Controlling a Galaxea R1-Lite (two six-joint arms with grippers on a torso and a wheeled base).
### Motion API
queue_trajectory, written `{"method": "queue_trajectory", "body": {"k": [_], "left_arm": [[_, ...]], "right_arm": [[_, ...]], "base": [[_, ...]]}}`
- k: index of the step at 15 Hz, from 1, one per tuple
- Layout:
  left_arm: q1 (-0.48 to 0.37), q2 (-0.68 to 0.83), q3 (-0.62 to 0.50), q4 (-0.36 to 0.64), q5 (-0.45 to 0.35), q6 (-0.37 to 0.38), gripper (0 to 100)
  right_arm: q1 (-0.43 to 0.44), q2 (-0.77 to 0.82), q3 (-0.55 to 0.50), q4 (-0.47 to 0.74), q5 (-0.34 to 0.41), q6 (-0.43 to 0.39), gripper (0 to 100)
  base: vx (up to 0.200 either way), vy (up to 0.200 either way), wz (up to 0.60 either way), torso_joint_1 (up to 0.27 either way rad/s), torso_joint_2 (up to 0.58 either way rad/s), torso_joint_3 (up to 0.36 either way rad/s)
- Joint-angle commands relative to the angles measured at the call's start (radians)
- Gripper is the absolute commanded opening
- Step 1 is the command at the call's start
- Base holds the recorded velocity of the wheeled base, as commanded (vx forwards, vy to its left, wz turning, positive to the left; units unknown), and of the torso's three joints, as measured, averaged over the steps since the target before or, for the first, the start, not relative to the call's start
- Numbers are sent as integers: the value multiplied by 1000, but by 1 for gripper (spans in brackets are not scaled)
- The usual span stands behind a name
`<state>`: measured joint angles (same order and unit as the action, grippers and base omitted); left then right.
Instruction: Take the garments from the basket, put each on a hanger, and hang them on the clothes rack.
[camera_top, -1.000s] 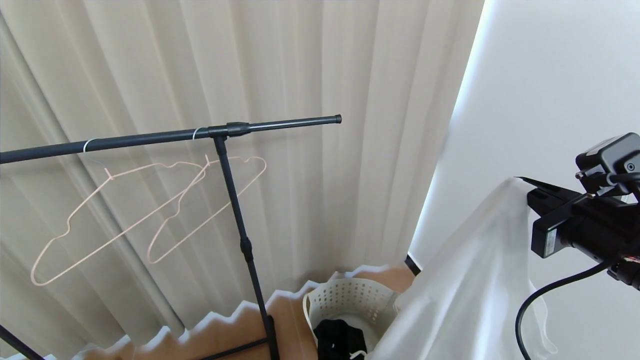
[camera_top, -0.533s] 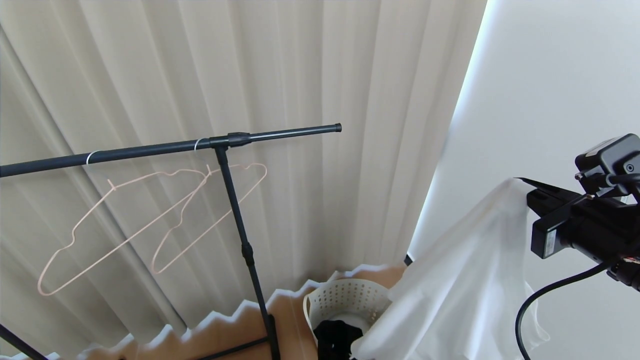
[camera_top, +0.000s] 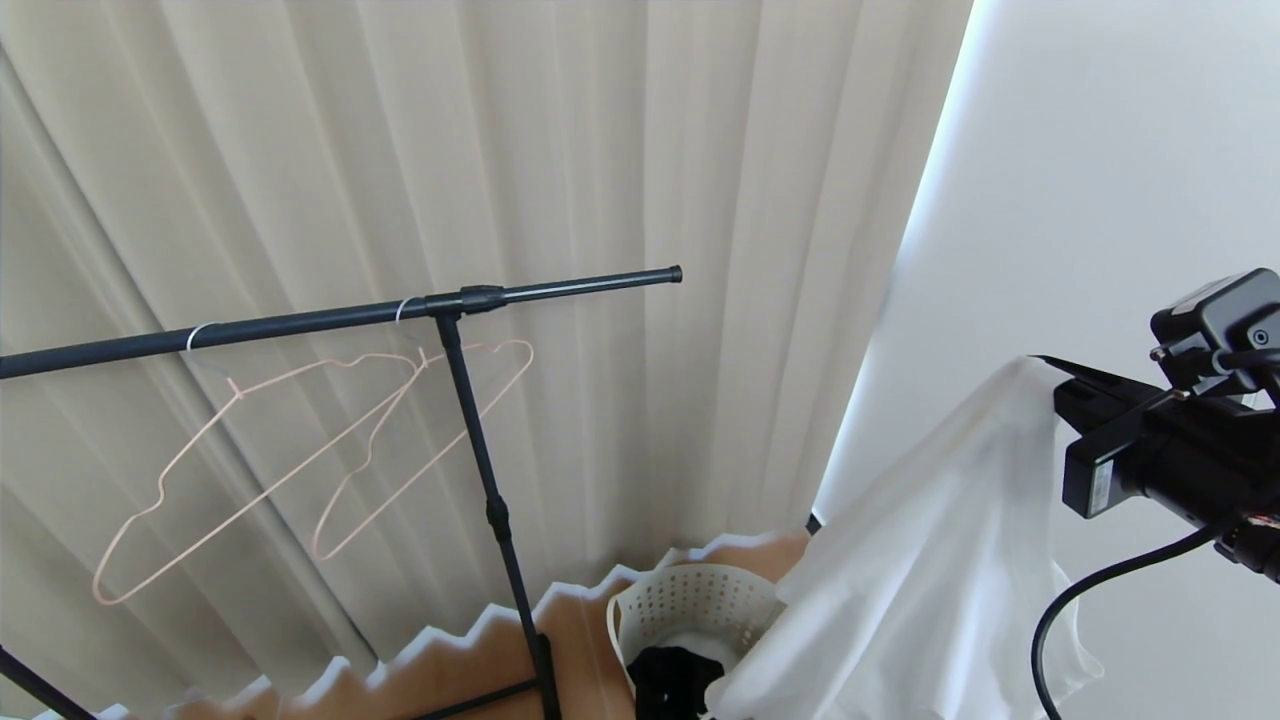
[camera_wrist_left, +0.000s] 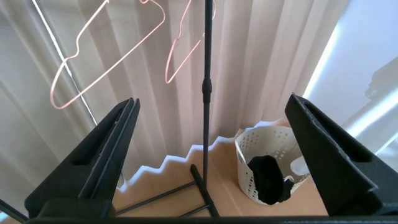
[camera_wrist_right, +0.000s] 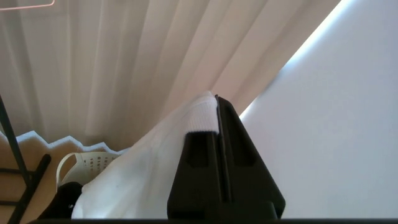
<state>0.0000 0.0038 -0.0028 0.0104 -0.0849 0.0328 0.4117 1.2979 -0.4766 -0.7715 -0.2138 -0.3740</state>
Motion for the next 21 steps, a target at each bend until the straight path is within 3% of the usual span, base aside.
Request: {"method": "queue_trajectory", "body": {"k": [1, 7, 9, 18, 21], "left_arm": [[0, 1, 0, 0, -1, 1, 100], [0, 1, 0, 0, -4, 1, 100], [0, 1, 1, 0, -6, 3, 100], [0, 1, 0, 0, -6, 1, 100], [0, 1, 0, 0, -6, -1, 100]], "right_arm": [[-1, -2, 0, 0, 1, 0, 0], [-1, 0, 1, 0, -1, 0, 0], [-1, -2, 1, 0, 1, 0, 0], [-1, 0, 3, 0, 1, 0, 0], [-1, 0, 3, 0, 1, 0, 0]], "base": [[0, 0, 0, 0, 0, 0], [0, 0, 600, 3, 7, 1], [0, 0, 0, 0, 0, 0], [-200, 200, 0, 1, 2, 2], [0, 200, 0, 1, 1, -1]]}}
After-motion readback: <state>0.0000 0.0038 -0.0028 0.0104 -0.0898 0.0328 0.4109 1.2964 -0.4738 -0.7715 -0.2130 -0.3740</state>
